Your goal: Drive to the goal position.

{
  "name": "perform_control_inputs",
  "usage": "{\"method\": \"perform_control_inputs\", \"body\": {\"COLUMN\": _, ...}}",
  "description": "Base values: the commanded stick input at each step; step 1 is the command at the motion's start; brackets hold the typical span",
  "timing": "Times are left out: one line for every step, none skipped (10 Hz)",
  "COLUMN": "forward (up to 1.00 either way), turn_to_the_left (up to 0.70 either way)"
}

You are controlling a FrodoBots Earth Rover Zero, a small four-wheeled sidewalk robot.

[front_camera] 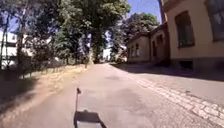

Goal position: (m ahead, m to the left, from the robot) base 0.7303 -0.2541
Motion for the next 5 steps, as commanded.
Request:
{"method": "perform_control_inputs", "body": {"forward": 0.7, "turn_to_the_left": 0.0}}
{"method": "perform_control_inputs", "body": {"forward": 0.7, "turn_to_the_left": 0.0}}
{"method": "perform_control_inputs", "body": {"forward": 0.7, "turn_to_the_left": 0.0}}
{"method": "perform_control_inputs", "body": {"forward": 0.7, "turn_to_the_left": 0.0}}
{"method": "perform_control_inputs", "body": {"forward": 0.7, "turn_to_the_left": 0.0}}
